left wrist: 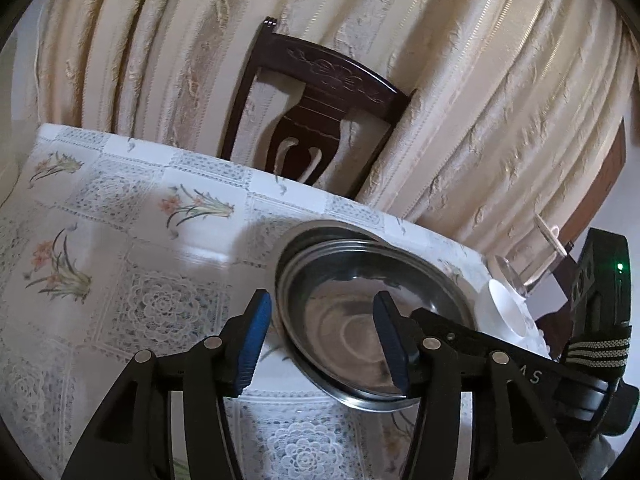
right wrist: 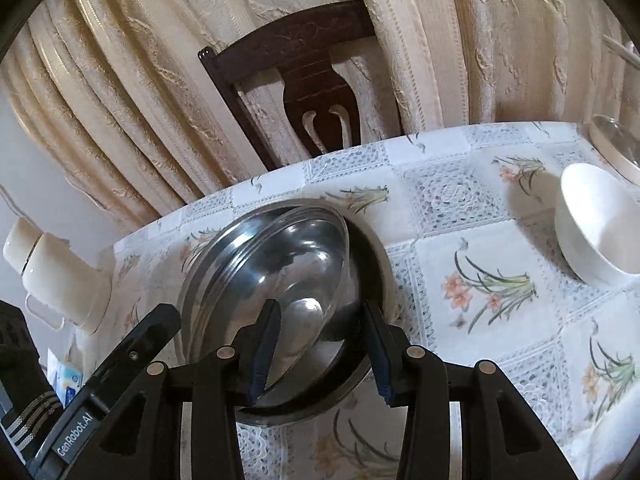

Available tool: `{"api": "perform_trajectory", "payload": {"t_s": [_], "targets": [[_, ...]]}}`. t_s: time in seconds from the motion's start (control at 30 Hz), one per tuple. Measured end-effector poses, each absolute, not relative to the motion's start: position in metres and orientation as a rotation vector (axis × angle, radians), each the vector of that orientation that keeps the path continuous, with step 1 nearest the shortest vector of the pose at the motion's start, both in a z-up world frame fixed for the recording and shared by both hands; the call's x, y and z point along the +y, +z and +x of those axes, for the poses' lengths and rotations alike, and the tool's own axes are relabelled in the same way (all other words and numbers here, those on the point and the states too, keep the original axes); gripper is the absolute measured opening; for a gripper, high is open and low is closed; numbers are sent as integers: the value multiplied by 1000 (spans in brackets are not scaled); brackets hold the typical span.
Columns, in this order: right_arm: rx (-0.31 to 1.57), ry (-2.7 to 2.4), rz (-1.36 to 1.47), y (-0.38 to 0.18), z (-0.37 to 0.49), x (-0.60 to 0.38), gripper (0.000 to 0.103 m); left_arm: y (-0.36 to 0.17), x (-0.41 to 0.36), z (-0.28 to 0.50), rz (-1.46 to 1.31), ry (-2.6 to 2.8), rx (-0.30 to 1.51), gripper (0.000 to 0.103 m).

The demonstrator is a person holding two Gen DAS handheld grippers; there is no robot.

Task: Organize plates and bowls

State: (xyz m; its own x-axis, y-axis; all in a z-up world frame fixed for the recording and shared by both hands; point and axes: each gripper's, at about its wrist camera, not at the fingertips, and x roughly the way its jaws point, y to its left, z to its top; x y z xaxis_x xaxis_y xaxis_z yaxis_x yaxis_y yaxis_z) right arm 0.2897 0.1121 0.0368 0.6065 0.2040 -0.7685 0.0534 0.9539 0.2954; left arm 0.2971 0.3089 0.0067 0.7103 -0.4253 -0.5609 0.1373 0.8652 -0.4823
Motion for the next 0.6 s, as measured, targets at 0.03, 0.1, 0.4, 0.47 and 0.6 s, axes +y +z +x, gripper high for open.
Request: {"api": "perform_trajectory", "payload": {"t_s": [0.03,0.1,0.4,0.47,0.6], "targets": [[921,88,306,37,290,111,45,7,310,297,-432,-319,719,57],[922,89,309,37,289,111,45,6,312,298,-435,-314,724,57],[885,39,298,47,283,107,55,1,320,300,-466,-278,756,57],[881,33,301,48,282,104,55,1,322,300,-470,-269,756,57],[882,17,318,47,280,95,55,1,325,301,-478,-262,759,57]]}}
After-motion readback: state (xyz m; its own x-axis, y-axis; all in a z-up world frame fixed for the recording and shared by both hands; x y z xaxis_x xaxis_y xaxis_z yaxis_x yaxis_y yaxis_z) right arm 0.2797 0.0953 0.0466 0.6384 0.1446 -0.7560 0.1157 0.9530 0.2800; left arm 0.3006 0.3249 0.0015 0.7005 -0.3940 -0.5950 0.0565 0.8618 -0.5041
